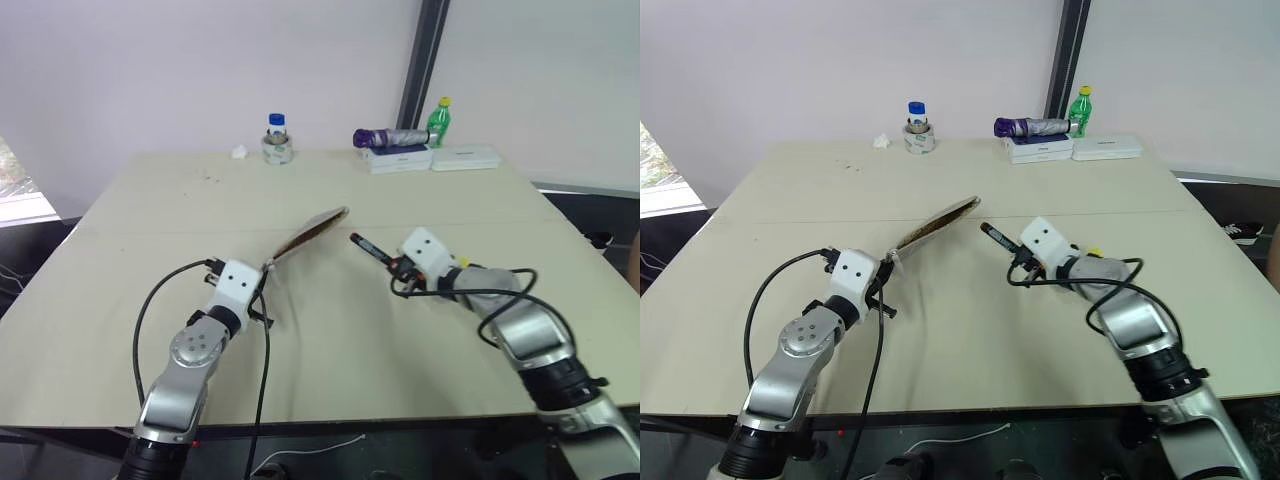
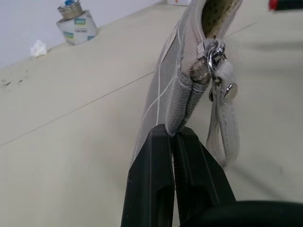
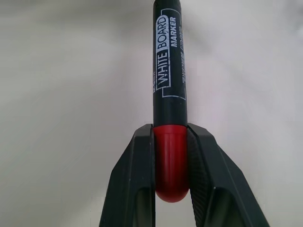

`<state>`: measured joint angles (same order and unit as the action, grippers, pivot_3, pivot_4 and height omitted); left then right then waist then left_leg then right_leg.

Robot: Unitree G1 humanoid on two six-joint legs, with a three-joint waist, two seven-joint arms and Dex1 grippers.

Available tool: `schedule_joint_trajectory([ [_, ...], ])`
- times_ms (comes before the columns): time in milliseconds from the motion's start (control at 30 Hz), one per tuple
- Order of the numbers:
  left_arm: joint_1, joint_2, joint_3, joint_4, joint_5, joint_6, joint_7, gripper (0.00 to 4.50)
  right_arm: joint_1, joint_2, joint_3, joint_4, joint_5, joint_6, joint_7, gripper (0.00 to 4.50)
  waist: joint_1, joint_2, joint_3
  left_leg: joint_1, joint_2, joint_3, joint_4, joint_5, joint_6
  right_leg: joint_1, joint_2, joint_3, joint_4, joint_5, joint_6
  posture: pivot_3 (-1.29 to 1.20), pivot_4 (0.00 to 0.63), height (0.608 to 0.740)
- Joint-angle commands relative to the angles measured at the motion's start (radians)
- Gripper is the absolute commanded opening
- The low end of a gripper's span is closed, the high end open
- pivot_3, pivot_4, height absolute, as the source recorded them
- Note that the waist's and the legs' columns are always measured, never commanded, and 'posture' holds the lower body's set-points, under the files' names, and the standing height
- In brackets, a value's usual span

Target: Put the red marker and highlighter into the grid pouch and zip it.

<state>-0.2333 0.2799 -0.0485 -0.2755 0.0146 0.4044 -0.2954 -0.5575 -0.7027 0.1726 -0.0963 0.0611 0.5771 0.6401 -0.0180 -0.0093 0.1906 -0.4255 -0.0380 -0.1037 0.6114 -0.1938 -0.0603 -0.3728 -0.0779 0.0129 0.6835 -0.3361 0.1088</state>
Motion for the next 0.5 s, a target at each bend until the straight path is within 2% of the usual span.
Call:
schedule_joint_trajectory([
  [33, -0.015, 0.007, 0.000, -0.025, -0.006, -0.023, -0.010, 0.00, 0.005, -0.015, -0.028, -0.051, -0.002, -0.081, 0.035, 0.35, -0.002, 0.000, 0.000, 0.000, 0.000, 0.000, 0.000, 0.000, 0.000, 0.000, 0.000, 0.000, 0.000, 0.000, 0.000, 0.00, 0.150, 0.737],
  [500, 0.003, 0.016, -0.033, -0.035, 0.013, -0.035, -0.025, 0.00, -0.052, 0.001, -0.009, -0.037, -0.059, -0.142, 0.053, 0.35, 0.005, 0.000, 0.000, 0.000, 0.000, -0.001, 0.000, 0.000, 0.000, 0.000, 0.000, 0.000, 0.000, 0.000, 0.000, 0.00, 0.150, 0.737],
])
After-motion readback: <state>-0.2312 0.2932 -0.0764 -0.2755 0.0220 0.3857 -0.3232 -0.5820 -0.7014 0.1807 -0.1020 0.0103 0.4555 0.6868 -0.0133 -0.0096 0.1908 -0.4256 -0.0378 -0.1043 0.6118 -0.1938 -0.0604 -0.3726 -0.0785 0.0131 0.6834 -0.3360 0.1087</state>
